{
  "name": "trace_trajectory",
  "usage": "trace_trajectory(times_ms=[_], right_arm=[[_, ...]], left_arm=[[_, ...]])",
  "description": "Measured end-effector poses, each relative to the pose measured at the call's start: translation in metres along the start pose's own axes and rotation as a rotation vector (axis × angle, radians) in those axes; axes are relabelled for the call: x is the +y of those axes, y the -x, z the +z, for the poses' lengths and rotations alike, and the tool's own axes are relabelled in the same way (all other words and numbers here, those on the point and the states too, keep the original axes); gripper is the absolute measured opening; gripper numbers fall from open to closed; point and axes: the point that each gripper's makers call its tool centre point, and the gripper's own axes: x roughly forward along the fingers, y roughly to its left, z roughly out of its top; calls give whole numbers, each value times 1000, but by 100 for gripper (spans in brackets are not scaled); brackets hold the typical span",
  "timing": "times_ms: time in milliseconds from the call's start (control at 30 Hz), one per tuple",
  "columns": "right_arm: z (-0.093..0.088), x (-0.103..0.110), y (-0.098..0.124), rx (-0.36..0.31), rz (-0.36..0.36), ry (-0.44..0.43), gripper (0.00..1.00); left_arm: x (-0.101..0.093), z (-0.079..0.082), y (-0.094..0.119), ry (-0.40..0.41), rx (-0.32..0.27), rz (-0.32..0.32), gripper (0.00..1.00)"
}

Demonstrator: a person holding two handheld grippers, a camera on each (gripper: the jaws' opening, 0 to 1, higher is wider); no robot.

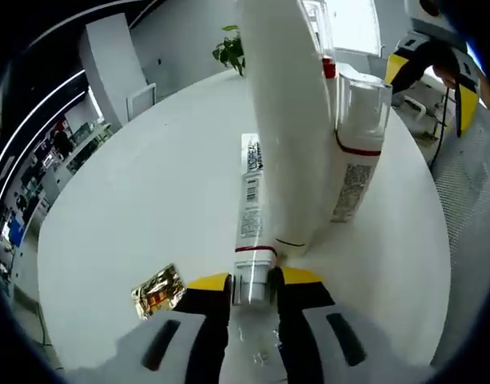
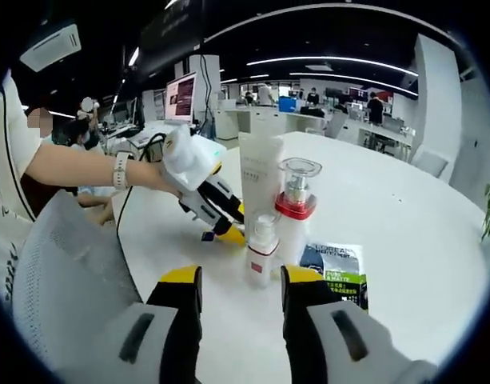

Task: Arrange the skincare products in the storage area until every visible bottle or jar stands upright without overlapping.

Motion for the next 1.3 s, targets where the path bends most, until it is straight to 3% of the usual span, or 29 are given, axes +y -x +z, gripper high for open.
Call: trace_trajectory(times_ms=[433,800,933,1133,1300], right_arm=[[0,3,-2,0,-13,15,52],[11,18,-4,-32,-14,46,68],[6,14,-6,-9,-39,90,72],[17,17,-1,-64,-34,47,75],[18,24,-2,-65,-19,28,80]], left_arm=[[-1,-7,8,33,32,9,20],[-5,-10,32,51,41,28,19],[-5,-14,39,92,34,20,19],[-7,-11,52,103,29,36,19],[-6,-8,66,104,7,66,19]])
